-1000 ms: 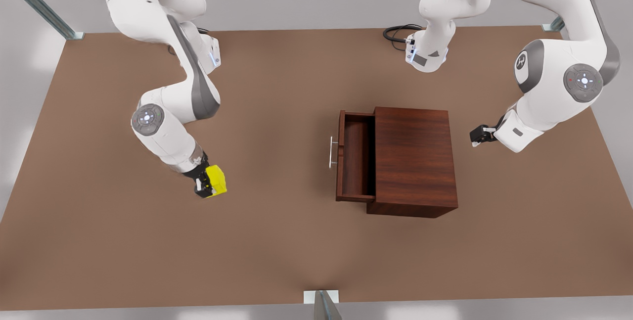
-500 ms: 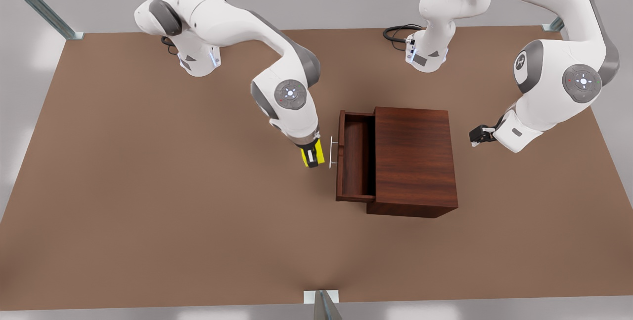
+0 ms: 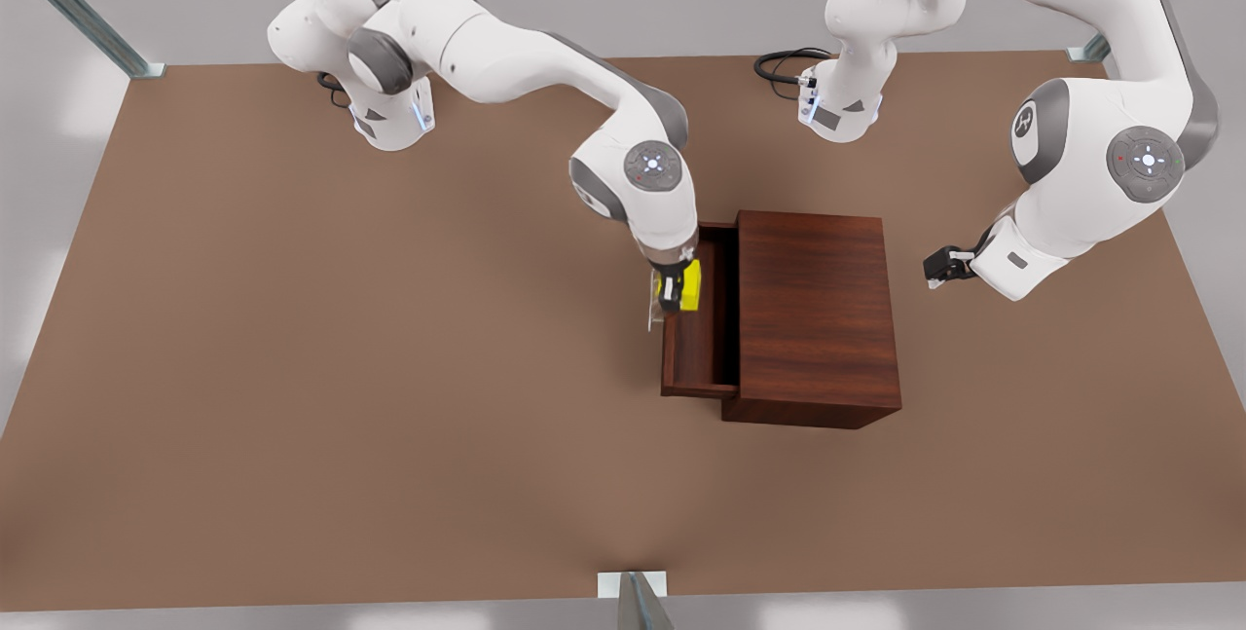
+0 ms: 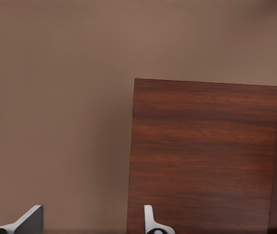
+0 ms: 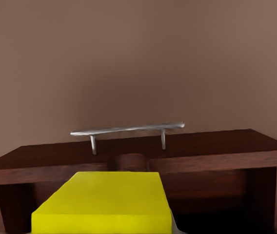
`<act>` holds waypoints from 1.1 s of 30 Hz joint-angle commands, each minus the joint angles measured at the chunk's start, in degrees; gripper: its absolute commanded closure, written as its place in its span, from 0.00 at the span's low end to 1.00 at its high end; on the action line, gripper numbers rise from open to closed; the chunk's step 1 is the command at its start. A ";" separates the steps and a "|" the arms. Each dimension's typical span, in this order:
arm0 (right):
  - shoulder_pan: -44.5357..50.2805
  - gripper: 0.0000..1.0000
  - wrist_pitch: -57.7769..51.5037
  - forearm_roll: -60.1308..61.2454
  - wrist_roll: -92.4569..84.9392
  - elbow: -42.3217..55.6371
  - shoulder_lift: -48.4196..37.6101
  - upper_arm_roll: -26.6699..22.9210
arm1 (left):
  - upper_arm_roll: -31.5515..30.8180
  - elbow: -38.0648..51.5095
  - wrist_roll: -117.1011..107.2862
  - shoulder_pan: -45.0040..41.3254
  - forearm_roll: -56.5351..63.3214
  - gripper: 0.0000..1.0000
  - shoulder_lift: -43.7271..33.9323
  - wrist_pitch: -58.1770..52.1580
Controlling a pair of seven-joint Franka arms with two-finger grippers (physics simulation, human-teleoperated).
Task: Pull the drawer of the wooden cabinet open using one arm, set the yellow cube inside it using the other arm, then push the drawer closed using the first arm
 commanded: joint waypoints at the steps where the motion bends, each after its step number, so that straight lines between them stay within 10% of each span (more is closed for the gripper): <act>1: 0.49 0.49 1.05 0.66 22.02 0.45 0.67 0.05 | -0.04 0.03 0.07 0.02 0.04 0.00 -0.06 -0.02; 18: 3.04 0.48 3.51 0.66 18.33 1.76 3.48 0.05 | -0.04 0.47 -0.02 0.02 0.04 0.00 0.03 -0.02; 19: 3.04 0.41 3.51 0.66 18.24 1.76 3.39 0.05 | -0.04 0.47 -0.28 -0.07 -0.05 0.00 -0.06 -0.02; 20: 3.04 0.00 3.51 0.58 17.98 1.76 3.48 0.13 | -0.04 0.47 -0.81 -0.77 0.04 0.00 -0.06 -0.02; 26: 2.69 0.00 1.67 0.58 16.93 1.76 1.64 -0.31 | -0.13 3.71 -4.05 -5.16 -0.13 0.00 -0.23 -1.60; 33: -25.61 0.00 -29.52 -1.18 -48.96 -2.90 -13.83 0.14 | -0.04 24.90 -61.34 -32.32 -0.13 0.00 16.11 2.51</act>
